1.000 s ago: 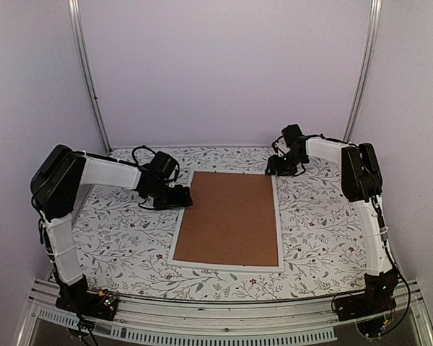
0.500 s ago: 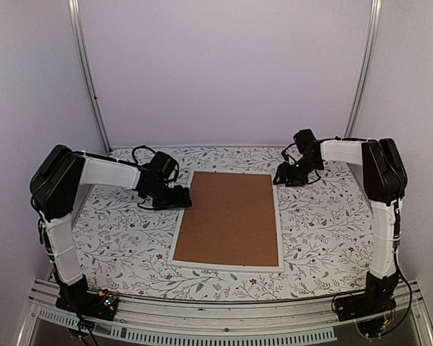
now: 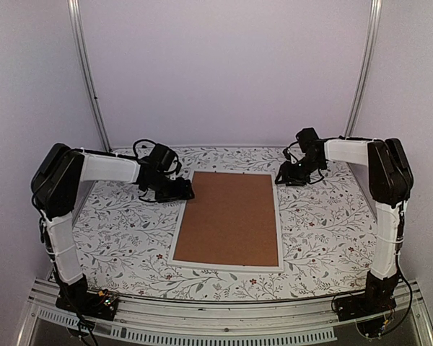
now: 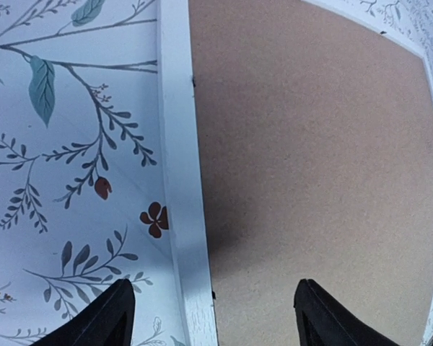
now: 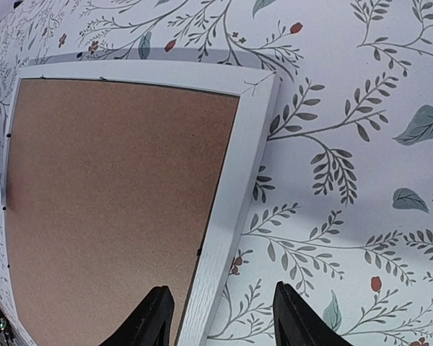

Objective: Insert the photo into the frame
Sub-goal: Press the fastener onto the backboard.

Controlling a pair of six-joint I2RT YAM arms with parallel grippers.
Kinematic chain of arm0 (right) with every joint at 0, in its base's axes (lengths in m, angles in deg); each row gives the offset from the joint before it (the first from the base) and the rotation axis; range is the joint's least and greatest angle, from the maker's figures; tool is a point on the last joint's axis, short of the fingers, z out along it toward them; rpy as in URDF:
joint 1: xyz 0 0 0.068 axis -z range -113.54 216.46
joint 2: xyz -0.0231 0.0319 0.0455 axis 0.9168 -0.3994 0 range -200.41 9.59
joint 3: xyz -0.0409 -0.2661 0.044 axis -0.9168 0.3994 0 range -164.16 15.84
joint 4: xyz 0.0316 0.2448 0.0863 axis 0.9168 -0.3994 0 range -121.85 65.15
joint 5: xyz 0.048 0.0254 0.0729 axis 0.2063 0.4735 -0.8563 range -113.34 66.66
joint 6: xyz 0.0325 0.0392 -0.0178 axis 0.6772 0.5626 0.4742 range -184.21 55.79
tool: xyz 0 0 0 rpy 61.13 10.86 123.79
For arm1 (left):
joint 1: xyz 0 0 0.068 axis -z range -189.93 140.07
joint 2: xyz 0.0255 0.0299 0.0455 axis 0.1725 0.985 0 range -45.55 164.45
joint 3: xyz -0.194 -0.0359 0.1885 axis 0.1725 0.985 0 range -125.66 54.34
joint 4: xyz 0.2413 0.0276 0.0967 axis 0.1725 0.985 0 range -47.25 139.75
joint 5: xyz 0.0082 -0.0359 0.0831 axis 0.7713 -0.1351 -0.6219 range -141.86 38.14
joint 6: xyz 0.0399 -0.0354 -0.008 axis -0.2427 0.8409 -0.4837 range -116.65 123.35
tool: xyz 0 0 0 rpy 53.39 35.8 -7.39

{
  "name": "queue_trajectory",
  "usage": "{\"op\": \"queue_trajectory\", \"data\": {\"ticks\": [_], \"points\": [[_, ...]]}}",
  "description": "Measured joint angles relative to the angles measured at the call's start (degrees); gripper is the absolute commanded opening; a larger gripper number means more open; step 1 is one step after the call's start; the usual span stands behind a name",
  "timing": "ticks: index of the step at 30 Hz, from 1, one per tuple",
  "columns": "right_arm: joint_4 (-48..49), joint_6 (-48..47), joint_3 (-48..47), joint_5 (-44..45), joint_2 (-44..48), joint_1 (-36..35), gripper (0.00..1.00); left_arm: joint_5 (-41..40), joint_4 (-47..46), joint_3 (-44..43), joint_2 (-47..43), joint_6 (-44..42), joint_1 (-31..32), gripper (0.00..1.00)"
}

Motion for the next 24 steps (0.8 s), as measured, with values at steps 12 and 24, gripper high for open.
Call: {"op": "queue_trajectory", "data": {"ticks": [12,24], "points": [[-3.15,-0.07,-4.46,2.56,-4.59,-0.72,0.49,3.78,-0.28,-0.74,2.93,0.42,-0.02,0.73],[-5.18,-0.07,-5.53,5.29,-6.05,-1.84,0.48,6.69,-1.97,-0.39,3.37,1.9,0.07,0.71]]}}
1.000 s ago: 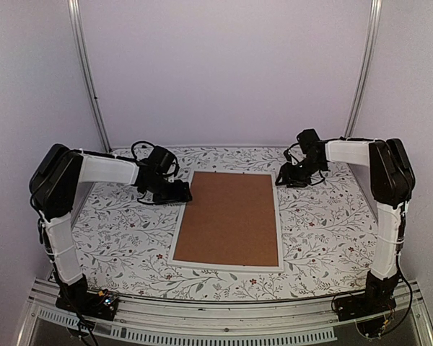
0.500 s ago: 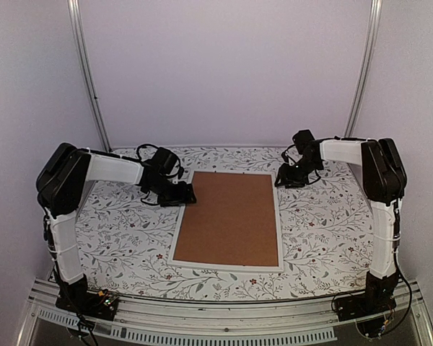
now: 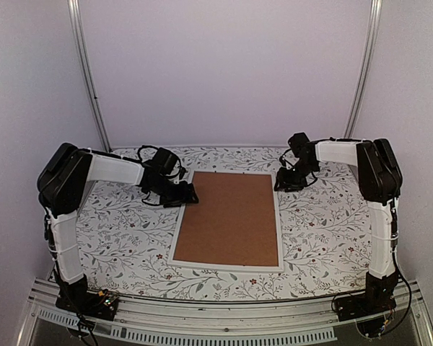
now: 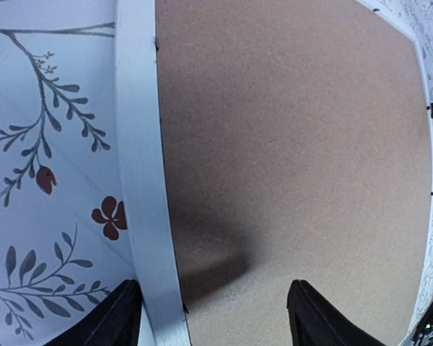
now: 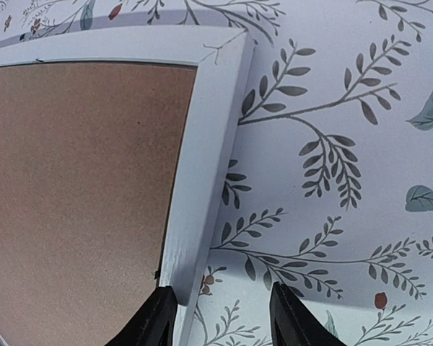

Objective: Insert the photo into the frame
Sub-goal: Press the fastener onto the backboard.

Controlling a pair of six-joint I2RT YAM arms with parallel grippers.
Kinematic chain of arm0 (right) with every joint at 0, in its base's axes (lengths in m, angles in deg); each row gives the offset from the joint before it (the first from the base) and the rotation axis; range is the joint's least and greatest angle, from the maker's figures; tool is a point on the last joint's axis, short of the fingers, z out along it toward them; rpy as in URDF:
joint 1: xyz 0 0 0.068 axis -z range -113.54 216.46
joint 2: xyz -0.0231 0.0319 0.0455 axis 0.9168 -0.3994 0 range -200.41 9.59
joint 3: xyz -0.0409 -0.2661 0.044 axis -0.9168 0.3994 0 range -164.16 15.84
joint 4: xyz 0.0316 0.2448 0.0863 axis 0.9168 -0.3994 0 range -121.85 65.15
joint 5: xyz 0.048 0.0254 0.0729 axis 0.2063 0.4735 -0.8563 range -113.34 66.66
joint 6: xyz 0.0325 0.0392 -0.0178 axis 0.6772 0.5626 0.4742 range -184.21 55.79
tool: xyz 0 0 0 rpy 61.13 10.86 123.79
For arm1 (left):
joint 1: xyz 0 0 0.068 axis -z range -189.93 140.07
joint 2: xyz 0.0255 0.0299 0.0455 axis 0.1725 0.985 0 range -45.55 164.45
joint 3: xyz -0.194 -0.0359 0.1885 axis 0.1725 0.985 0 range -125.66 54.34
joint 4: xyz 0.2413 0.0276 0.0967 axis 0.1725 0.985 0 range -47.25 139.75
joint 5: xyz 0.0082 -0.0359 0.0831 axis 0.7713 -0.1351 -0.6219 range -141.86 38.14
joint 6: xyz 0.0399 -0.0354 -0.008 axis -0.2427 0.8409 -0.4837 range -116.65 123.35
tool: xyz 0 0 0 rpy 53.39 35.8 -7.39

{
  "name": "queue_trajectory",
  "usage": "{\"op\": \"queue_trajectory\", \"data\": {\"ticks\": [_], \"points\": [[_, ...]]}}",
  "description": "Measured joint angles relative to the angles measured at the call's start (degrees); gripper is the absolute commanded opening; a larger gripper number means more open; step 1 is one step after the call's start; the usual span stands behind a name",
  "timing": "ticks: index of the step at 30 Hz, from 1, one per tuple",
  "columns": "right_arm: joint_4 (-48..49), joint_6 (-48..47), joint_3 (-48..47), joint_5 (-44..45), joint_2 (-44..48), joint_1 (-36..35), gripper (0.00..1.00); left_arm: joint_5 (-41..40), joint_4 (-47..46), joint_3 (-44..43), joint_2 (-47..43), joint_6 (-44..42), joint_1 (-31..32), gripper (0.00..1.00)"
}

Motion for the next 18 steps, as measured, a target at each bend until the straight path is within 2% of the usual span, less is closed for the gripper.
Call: {"op": "queue_trajectory", "data": {"ticks": [18], "points": [[-2.01,0.2,-3.74,2.43,-2.19,-1.51,0.47,-0.04,-1.05,0.5,0.0,0.92,0.33,0.7]]}}
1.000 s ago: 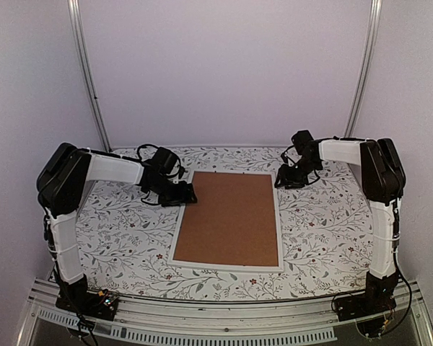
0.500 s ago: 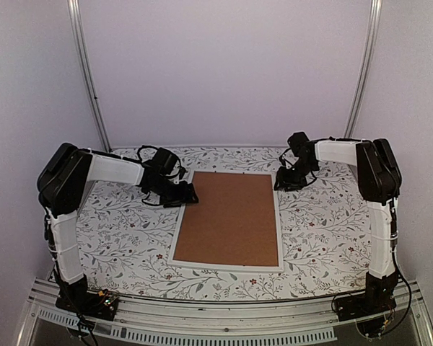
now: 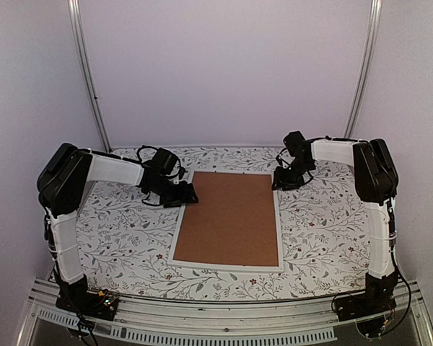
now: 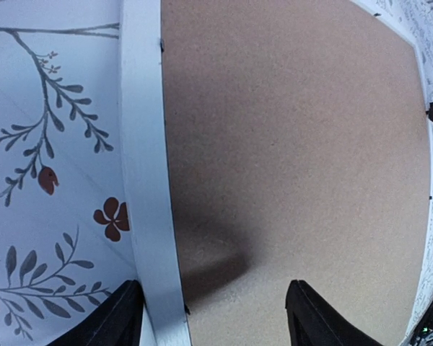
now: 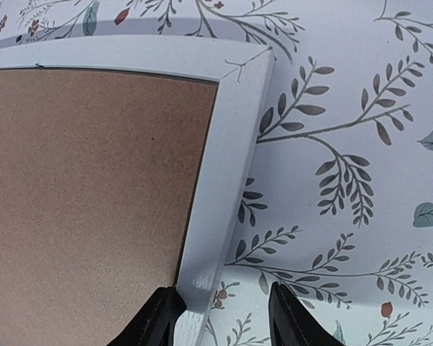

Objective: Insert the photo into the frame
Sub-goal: Press the fastener onto the backboard.

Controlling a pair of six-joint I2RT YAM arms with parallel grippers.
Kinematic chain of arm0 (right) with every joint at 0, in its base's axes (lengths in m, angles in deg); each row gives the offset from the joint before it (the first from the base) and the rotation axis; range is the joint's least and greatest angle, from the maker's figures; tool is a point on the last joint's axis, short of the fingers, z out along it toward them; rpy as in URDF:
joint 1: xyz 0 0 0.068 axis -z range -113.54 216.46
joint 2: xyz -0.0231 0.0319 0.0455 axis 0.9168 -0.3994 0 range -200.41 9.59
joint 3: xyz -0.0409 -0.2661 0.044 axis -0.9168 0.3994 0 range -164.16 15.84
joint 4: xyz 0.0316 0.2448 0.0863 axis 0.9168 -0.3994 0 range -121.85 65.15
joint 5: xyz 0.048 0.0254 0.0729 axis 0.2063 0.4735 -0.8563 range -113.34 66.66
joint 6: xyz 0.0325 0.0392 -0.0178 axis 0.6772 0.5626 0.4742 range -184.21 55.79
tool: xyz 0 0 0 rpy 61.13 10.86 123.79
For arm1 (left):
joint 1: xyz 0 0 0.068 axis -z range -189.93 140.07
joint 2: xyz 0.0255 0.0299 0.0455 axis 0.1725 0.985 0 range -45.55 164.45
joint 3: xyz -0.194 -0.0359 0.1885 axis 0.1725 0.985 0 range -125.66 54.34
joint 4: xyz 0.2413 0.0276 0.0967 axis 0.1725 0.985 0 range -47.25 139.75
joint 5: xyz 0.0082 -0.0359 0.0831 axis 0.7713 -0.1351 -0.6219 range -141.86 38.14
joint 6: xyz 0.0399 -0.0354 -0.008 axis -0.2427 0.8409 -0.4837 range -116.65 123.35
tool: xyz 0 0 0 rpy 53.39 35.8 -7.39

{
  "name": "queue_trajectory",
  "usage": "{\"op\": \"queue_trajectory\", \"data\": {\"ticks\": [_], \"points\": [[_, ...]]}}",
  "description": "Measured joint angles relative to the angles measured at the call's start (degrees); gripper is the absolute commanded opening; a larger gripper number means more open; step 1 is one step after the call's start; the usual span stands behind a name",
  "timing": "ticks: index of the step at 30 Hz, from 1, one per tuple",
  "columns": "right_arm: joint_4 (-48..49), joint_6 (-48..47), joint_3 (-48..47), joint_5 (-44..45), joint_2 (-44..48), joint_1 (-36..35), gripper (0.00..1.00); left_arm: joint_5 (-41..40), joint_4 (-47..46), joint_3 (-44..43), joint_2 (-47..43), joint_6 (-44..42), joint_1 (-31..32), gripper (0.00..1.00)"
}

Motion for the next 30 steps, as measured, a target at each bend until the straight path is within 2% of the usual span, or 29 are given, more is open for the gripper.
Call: {"op": "queue_trajectory", "data": {"ticks": [15,30], "points": [[-0.46,0.98,-0.68,2.21,-0.42,-1.33,0.45,-0.37,-0.15,0.15,0.0,0.0,0.15,0.68],[-2.29,2.14,-2.99,9.51,-1.29,-4.98,0.46,-3.06,-0.76,0.59,-0.11,0.22,1.33,0.67]]}}
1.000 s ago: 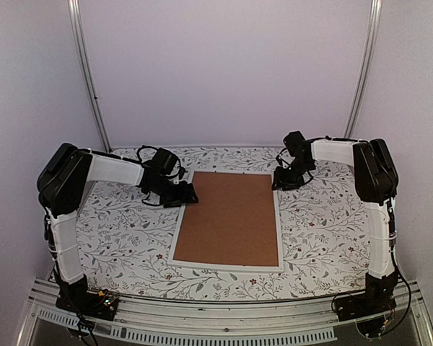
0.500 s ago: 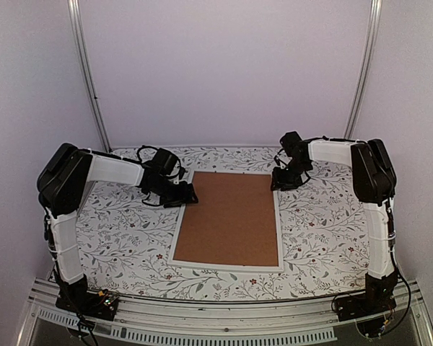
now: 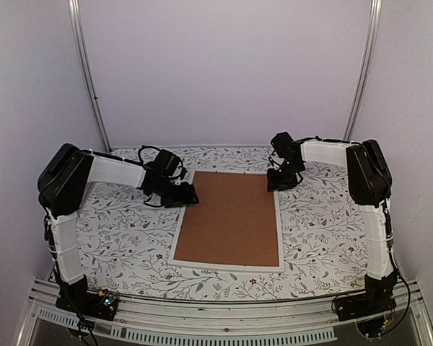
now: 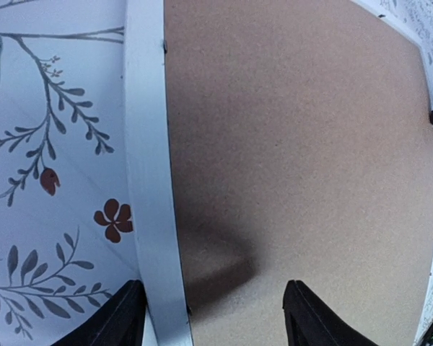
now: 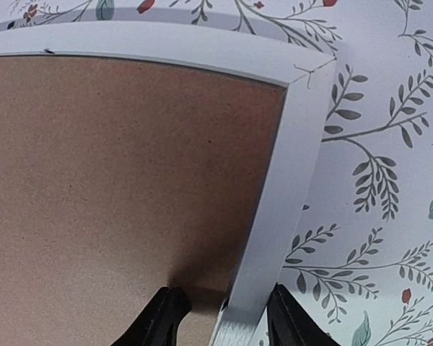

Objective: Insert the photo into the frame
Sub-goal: Press the fastener onto the backboard, then move the frame body to the center of the board.

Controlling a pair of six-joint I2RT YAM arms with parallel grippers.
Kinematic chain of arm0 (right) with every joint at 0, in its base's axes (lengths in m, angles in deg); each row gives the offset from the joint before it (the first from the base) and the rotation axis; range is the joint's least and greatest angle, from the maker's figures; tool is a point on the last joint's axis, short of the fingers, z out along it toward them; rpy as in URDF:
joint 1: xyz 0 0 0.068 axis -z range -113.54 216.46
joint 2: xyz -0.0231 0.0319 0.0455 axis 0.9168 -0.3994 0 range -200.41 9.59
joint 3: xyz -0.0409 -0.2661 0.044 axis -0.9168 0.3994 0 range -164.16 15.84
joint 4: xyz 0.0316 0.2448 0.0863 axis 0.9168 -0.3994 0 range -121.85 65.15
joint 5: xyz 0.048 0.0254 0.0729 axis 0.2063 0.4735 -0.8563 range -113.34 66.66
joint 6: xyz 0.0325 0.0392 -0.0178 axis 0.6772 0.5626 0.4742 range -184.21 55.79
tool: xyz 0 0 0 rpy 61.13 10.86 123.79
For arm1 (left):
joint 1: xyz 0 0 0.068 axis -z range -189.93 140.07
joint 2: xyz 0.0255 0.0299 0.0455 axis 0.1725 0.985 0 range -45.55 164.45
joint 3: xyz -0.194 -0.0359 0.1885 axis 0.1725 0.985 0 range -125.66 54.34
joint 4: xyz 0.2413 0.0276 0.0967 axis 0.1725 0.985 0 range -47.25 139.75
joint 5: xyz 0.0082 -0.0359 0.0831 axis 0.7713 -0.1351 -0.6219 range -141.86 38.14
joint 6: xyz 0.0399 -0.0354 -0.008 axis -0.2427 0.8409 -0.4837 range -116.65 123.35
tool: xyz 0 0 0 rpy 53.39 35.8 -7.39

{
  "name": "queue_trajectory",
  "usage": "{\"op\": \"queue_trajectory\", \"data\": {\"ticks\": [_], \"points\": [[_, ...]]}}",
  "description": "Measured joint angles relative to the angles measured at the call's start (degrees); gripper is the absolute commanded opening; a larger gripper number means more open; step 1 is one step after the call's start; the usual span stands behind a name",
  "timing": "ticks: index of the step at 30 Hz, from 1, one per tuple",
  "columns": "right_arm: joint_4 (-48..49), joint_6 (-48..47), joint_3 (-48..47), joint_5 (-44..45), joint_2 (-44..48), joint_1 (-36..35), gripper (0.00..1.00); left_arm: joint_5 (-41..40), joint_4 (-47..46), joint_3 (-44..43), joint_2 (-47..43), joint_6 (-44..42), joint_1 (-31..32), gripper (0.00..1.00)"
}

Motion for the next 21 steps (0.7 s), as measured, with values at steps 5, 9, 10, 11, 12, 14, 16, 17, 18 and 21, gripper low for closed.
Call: {"op": "queue_trajectory", "data": {"ticks": [5,9,10,11,12,14,16,17,18,21], "points": [[0.39,-0.04,0.02,-0.11,0.13,-0.68,0.5,-1.01,-1.77,0.9,-0.22,0.17,0.74,0.66],[-0.44,-0.46,0.02,0.98,1.25,-0.68,0.51,-0.94,-3.04,1.73,-0.48,0.55,1.44,0.64],[-0.66,-0.63,0.0,1.25,1.77,-0.66,0.51,-0.74,-3.39,1.9,-0.52,0.66,1.84,0.64],[-0.98,-0.81,-0.22,1.77,2.43,-0.68,0.51,-0.5,-3.63,1.99,-0.52,0.79,2.32,0.64],[-1.31,-0.94,-0.57,2.21,2.97,-0.66,0.51,-0.2,-3.96,2.19,-0.55,0.98,3.15,0.63],[-1.77,-1.27,-1.46,3.58,4.17,-0.46,0.51,0.59,-4.59,2.6,-0.72,1.18,4.61,0.63],[-2.21,-1.51,-2.03,4.96,5.16,-0.11,0.5,1.49,-4.72,3.37,-1.29,1.44,6.23,0.63],[-2.64,-1.6,-2.32,5.86,5.53,0.22,0.5,1.95,-4.72,3.85,-1.66,1.6,7.1,0.62],[-2.93,-1.68,-2.43,6.45,5.64,0.55,0.5,2.45,-4.57,4.35,-2.1,1.81,8.0,0.63],[-4.96,-2.16,-2.51,9.6,5.7,1.84,0.49,3.1,-3.8,5.22,-3.04,2.25,9.99,0.62]]}}
